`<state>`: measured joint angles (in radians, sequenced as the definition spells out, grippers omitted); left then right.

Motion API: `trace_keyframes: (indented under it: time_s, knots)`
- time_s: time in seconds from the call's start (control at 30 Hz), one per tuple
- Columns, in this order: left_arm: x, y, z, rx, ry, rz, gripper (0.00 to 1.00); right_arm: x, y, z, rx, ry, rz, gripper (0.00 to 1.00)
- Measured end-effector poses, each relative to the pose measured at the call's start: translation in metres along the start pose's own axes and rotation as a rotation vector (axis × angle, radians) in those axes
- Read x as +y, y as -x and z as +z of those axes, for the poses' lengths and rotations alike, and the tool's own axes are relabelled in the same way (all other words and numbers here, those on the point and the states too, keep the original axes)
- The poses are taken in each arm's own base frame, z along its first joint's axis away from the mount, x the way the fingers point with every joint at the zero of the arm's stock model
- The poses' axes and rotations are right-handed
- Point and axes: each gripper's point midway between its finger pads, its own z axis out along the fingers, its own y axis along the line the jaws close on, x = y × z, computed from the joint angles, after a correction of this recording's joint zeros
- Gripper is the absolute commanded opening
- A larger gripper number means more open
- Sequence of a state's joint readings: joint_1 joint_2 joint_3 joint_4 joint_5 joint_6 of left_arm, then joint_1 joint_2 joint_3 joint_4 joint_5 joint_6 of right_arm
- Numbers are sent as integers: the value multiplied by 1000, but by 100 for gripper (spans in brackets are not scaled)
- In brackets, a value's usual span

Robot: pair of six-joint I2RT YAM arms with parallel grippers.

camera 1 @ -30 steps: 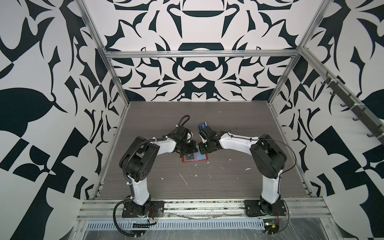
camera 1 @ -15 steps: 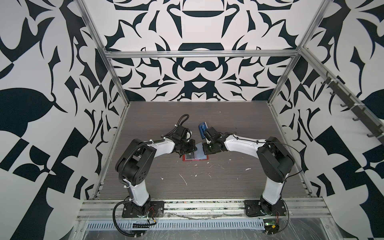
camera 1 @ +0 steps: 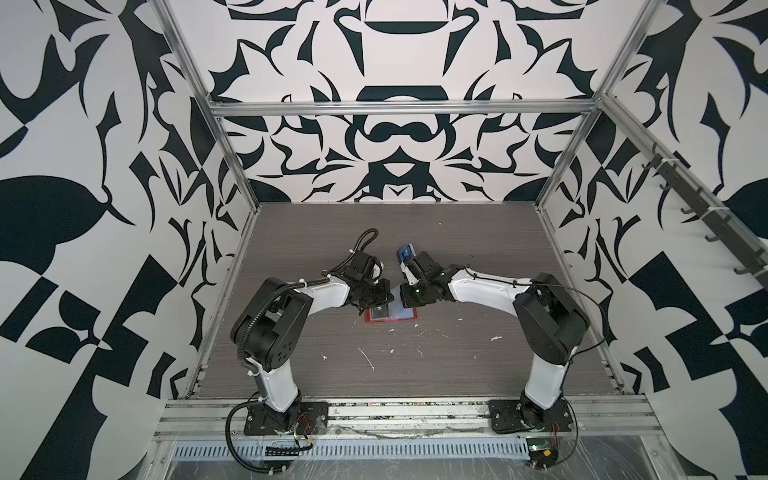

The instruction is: Put the credit cards into the card holder

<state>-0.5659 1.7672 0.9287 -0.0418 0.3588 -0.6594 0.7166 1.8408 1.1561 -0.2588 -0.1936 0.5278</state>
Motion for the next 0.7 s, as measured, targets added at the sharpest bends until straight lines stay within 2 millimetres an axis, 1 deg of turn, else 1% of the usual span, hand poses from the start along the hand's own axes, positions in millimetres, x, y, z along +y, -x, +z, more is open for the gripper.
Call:
trace_keyframes:
  time_s: [0.07,0.13,0.23,0.37,0.47,0.57,0.7]
  knots:
    - [2,0,-3,-10,12,4,33,6,2,0,-3,30,-1,16]
    - [3,3,-9,-37,31,6,36,11,3,0,-3,58,-4,18]
    - [3,9,-24,-100,62,18,39,15,0,6,13,87,-9,22]
    - [7,14,-46,-186,109,30,39,17,-10,18,60,103,-16,26]
    - [11,17,-57,-234,136,34,39,22,-16,26,86,118,-22,26]
    - [16,17,-61,-254,164,32,36,30,-14,26,87,137,-33,26]
    - [20,17,-61,-258,179,29,31,36,-11,27,83,144,-41,26]
